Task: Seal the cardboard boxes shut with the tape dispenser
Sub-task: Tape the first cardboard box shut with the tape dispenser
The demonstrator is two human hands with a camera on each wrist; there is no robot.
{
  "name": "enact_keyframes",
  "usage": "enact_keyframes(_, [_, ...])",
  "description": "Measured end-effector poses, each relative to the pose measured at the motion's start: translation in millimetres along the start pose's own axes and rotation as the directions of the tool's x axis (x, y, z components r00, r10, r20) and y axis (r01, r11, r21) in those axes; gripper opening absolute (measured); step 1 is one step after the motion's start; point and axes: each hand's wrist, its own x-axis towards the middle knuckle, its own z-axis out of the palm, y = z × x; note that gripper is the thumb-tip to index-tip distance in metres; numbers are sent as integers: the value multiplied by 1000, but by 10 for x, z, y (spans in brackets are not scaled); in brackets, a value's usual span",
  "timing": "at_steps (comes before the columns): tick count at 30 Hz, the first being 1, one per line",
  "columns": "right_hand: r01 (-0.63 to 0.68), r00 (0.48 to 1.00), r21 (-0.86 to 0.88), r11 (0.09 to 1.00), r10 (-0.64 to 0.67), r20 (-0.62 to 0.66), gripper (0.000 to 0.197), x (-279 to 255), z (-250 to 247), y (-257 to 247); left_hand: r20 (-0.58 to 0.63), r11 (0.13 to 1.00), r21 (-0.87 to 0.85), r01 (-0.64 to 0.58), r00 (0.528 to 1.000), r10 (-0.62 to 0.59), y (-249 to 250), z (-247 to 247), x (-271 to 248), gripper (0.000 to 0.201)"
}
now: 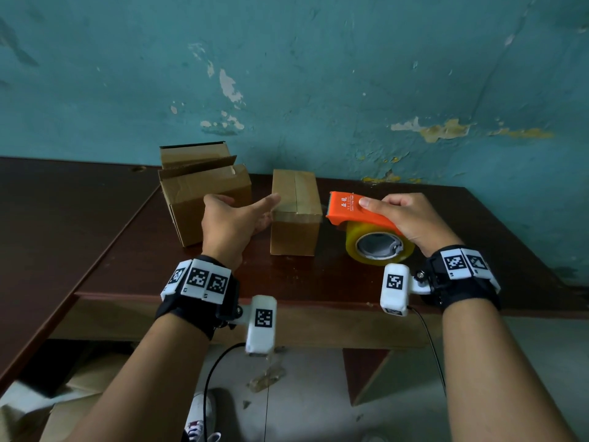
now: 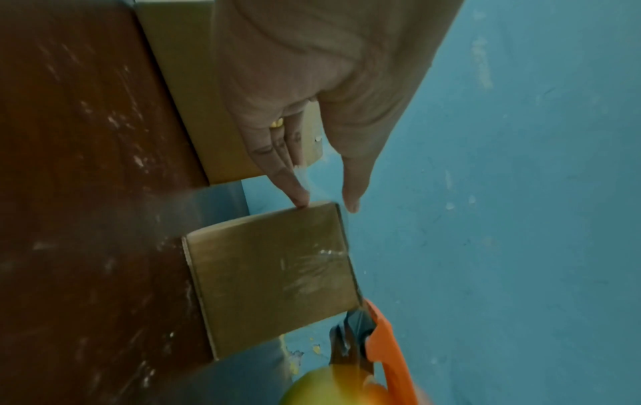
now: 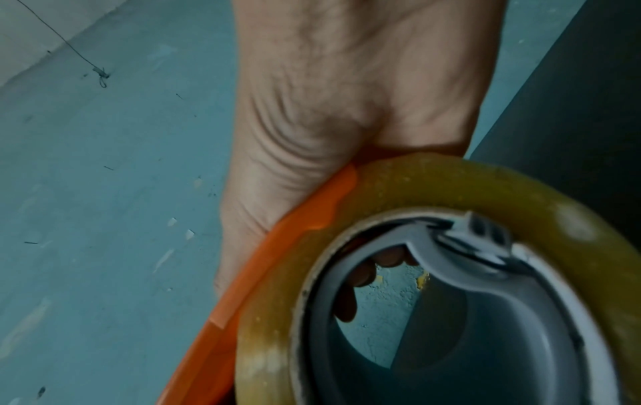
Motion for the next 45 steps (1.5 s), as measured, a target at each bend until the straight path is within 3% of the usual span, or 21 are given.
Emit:
enact_keyframes(3, [-4,1000,-2,1000,4,1,49,2,-4,9,-37,988,152,-39,998,45,-37,48,2,97])
enact_keyframes(11, [-17,1000,25,1000,16,18,49,-2,-33,32,9,948,317,22,1000,-27,-42,37,94,100])
enact_keyframes(13, [-23,999,41,999,22,38,46,-18,-46,25,20,897,439,-43,999,38,-40,8,113,105])
enact_keyframes(15, [-23,999,49,999,21,48,46,-27,-55,27,33,800,562,-210,972,232,-49,13,108,89])
enact_keyframes(18, [-22,999,57,998,20,42,45,-26,-57,32,134,597,610,-522,810,571,-79,59,55,55])
enact_keyframes(20, [-26,999,63,998,23,43,44,-27,-56,29,240,453,582,-675,675,697,-108,107,52,32])
enact_keyframes(21, [-26,999,62,998,24,46,45,-27,-55,28,298,391,548,-739,609,735,-126,120,64,22])
enact_keyframes(23, [-24,999,59,998,21,47,46,-27,-59,29,417,283,476,-833,497,761,-169,137,86,23])
enact_keyframes(25, [-16,999,55,998,13,47,47,-23,-58,31,518,220,440,-871,446,730,-191,143,83,30])
enact_keyframes(27, [-7,999,45,999,4,53,51,-10,-46,29,541,201,453,-868,447,712,-189,147,54,29])
enact_keyframes(32, [1,998,26,1000,-3,68,56,58,83,-4,428,227,526,-820,485,762,-174,166,-16,30])
enact_keyframes(36, [31,995,21,999,-33,96,74,90,220,-22,371,246,559,-792,504,780,-181,108,55,26])
enact_keyframes(41, [30,994,-18,999,-28,107,65,91,293,-88,314,260,598,-758,520,794,-244,83,67,24])
enact_keyframes(45, [14,996,48,999,-18,85,65,59,209,-25,263,302,598,-743,538,801,-279,107,33,27])
